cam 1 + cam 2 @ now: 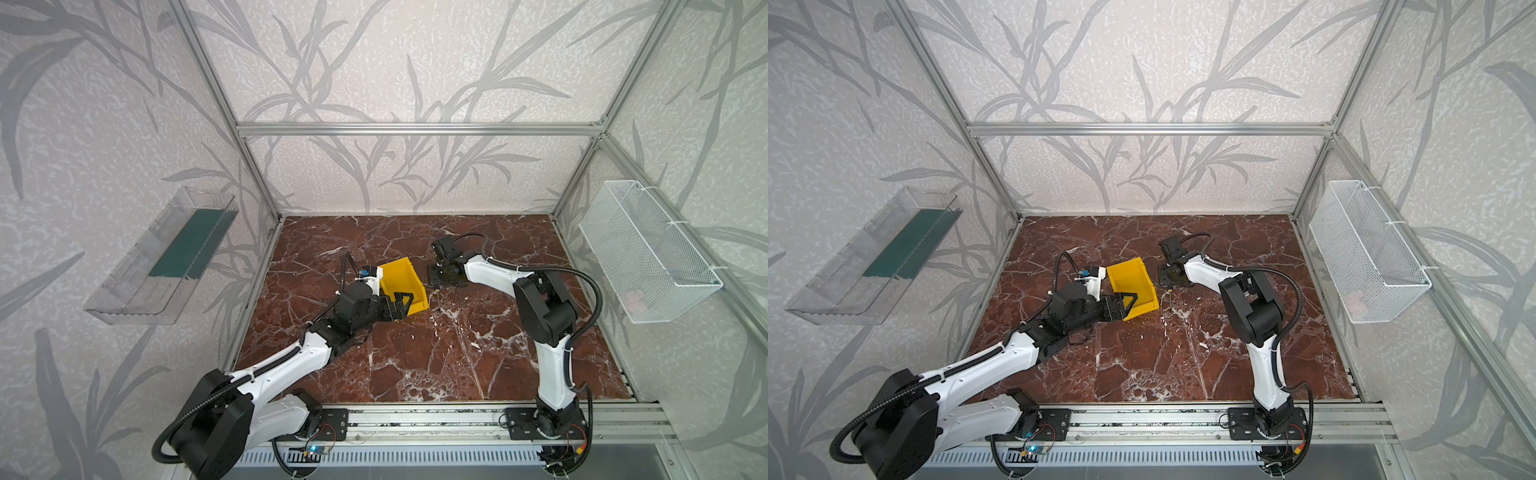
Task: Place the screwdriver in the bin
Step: 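Hold the bin with the left gripper while the right gripper grasps the screwdriver handle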
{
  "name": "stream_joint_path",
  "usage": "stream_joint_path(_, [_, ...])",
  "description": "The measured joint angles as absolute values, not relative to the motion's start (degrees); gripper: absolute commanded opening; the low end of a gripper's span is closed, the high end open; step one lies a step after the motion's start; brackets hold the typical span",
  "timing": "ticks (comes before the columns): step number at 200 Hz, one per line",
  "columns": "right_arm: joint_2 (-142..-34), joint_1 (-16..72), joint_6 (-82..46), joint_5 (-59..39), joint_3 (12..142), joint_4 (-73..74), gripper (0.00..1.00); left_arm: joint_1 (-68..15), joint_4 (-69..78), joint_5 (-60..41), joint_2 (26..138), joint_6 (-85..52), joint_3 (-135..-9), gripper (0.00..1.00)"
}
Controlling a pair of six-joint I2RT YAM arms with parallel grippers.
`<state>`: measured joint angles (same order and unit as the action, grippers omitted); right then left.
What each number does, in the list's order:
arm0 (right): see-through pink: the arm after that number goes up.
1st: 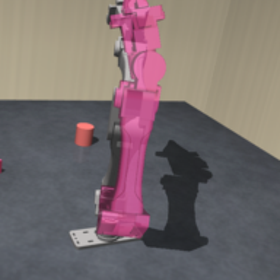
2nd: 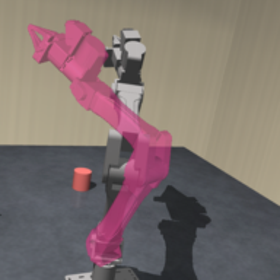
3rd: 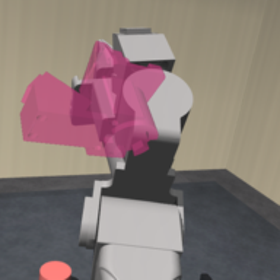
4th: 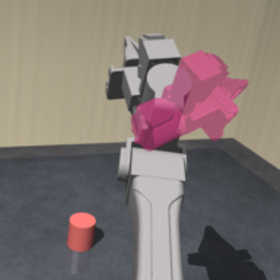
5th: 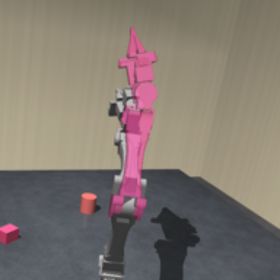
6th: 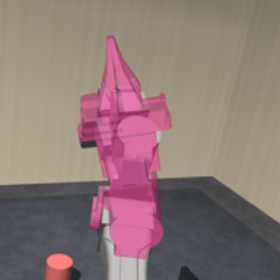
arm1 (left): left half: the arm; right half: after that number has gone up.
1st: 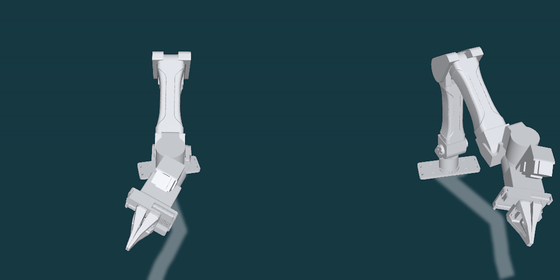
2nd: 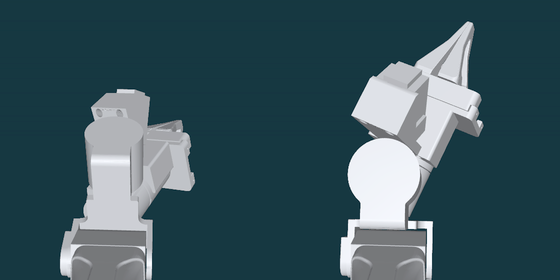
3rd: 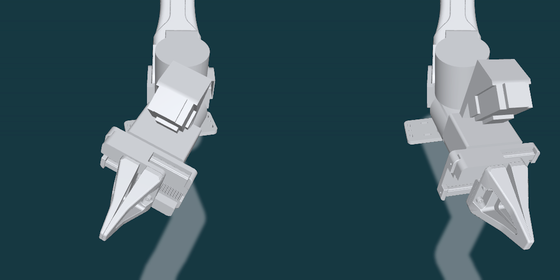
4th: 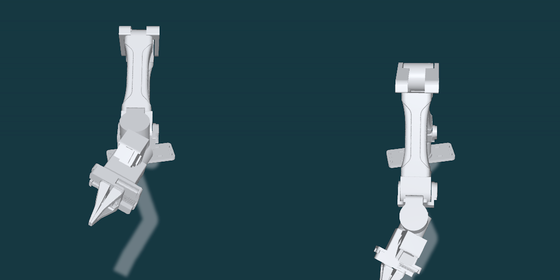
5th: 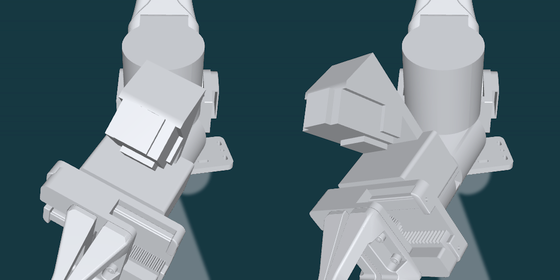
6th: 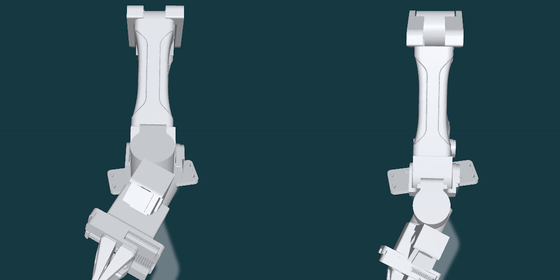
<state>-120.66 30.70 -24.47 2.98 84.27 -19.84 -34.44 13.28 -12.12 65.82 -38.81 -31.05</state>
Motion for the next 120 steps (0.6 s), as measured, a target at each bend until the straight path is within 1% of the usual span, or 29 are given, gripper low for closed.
stream_joint_path(37, [-122.9,30.6,-24.6,4.5,86.4,-20.4,0.54,-34.5,13.1,-12.1,65.8,-38.8,-31.9,0.99])
stream_joint_path(51, [-123.1,30.4,-24.5,5.0,86.6,-20.4,0.44,-34.5,13.1,-12.1,65.8,-38.8,-32.1,0.99])
stream_joint_path(79, [-122.5,29.8,-24.7,5.6,85.0,-18.8,0.31,-34.5,12.6,-12.1,65.8,-38.7,-32.1,0.99])
stream_joint_path(103, [-120.3,28.7,-24.7,5.7,81.3,-16.7,0.24,-34.5,12.1,-12.1,65.8,-38.6,-32.1,0.99])
stream_joint_path(120, [-118.1,27.6,-24.6,5.7,78.0,-16.1,0.22,-34.5,12.0,-12.1,65.8,-38.6,-32.1,0.99])
